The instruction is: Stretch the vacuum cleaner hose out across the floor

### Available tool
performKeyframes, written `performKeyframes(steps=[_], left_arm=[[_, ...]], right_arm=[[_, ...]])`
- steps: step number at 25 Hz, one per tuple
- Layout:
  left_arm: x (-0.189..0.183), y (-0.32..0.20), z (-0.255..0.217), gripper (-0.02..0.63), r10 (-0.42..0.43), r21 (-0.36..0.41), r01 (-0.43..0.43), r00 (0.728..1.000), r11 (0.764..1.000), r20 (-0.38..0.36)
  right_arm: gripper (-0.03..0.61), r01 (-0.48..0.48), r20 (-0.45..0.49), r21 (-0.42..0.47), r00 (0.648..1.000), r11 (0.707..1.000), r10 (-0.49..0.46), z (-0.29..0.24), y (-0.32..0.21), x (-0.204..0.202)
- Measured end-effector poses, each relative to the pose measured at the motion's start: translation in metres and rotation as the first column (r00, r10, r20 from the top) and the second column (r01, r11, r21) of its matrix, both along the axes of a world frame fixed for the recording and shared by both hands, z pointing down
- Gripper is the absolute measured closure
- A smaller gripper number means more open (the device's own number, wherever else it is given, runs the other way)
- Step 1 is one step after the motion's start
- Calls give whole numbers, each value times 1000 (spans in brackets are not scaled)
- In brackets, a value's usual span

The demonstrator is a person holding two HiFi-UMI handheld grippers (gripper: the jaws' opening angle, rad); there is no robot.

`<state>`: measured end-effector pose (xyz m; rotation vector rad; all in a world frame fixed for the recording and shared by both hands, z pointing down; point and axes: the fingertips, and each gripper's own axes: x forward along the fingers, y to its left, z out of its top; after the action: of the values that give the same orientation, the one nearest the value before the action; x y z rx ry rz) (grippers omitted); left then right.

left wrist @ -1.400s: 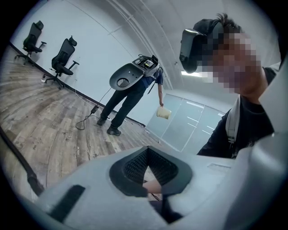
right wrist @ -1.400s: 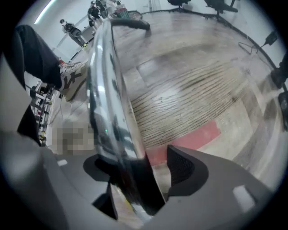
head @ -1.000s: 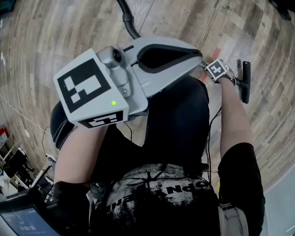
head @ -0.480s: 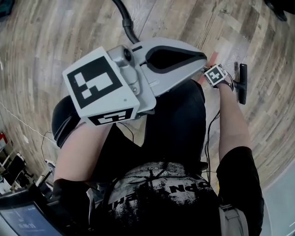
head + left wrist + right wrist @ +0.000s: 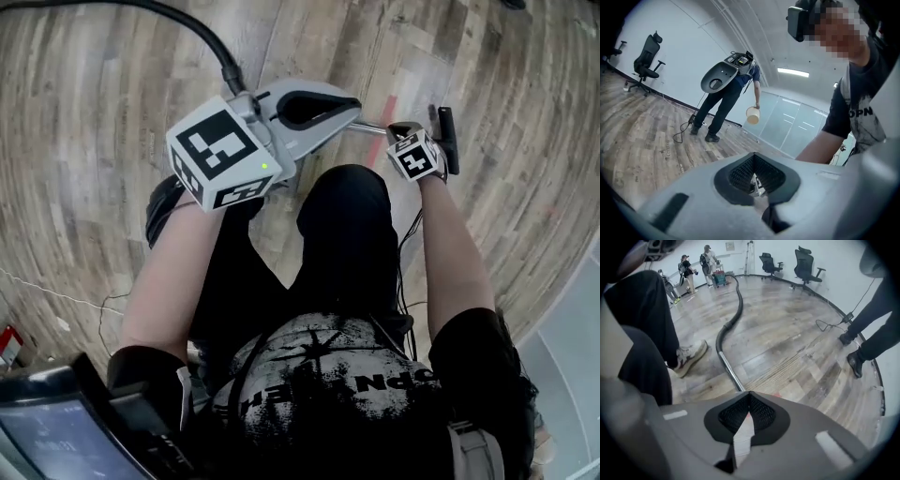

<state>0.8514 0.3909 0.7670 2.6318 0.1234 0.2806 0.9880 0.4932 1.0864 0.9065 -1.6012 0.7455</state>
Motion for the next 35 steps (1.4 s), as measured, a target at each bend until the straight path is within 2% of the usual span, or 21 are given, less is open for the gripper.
performKeyframes(steps=[3, 6, 9, 13, 18, 22, 25, 27, 30, 32, 35], left_arm=[[-14, -2, -34, 612, -31, -13, 31, 999, 999, 42], [-28, -5, -87, 612, -64, -52, 67, 997, 996, 53], [-38, -4, -146, 612, -77, -80, 81, 996, 994, 50], [-65, -9, -226, 612, -71, -55, 73, 996, 996, 50], [-99, -29, -315, 612, -105, -13, 106, 994, 994, 34], [-110, -65, -370, 612, -129, 76, 130, 991, 989, -19], [-113, -82, -391, 612, -154, 101, 158, 987, 982, -44], [-115, -86, -403, 613, -164, 121, 170, 985, 978, -56], [-118, -89, -428, 612, -171, 204, 182, 983, 962, -67], [-115, -91, -447, 612, -191, 236, 206, 978, 950, -85], [-103, -89, -470, 612, -226, 259, 245, 969, 934, -101]], right_arm=[[572, 9, 21, 10, 1000, 1000, -9, -81, 0, -18], [572, 29, 58, 4, 998, 1000, -30, -158, -3, -38], [572, 13, 152, 10, 988, 1000, -15, -237, -7, -59], [572, -89, 356, 110, 933, 990, 45, -350, -34, -109], [574, -162, 466, 262, 885, 951, 22, -477, -76, -160], [572, -204, 542, 418, 838, 885, -63, -564, -136, -182], [572, -201, 548, 517, 824, 832, -142, -611, -164, -187], [572, -209, 546, 580, 817, 788, -184, -641, -175, -189], [572, -253, 561, 650, 795, 716, -229, -689, -183, -186], [571, -305, 600, 671, 759, 676, -253, -720, -184, -178], [571, -387, 674, 677, 667, 626, -317, -764, -181, -161]])
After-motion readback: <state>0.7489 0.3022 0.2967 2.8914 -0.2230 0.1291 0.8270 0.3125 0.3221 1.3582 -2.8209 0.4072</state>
